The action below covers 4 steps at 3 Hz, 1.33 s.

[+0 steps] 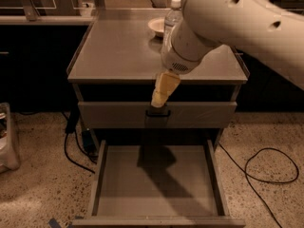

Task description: Place blue plastic bottle into middle drawer

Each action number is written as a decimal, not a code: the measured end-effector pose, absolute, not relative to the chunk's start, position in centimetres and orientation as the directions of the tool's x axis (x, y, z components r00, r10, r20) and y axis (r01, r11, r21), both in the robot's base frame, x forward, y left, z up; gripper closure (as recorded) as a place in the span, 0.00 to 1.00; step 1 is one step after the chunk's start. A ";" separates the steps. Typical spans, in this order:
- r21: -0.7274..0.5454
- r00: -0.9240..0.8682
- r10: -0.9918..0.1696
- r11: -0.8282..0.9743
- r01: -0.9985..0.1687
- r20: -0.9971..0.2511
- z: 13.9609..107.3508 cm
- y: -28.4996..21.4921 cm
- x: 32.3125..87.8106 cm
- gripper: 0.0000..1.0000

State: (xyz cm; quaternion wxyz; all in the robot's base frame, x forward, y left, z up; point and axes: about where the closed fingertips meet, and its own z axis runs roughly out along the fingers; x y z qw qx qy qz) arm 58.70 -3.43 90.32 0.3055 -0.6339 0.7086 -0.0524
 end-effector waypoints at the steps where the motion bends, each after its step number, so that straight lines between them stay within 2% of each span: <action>1: -0.508 -0.080 -0.941 0.248 -0.825 -0.328 89.6 -4.8 62.5 0.00; 3: -0.516 -0.077 -0.933 0.262 -0.816 -0.352 90.2 -4.6 63.4 0.00; 4: -0.580 -0.058 -0.919 0.294 -0.760 -0.390 92.4 -5.6 67.0 0.00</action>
Offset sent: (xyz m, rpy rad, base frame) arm 0.0347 -0.0109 -0.0069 -0.0346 -0.0362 -0.0791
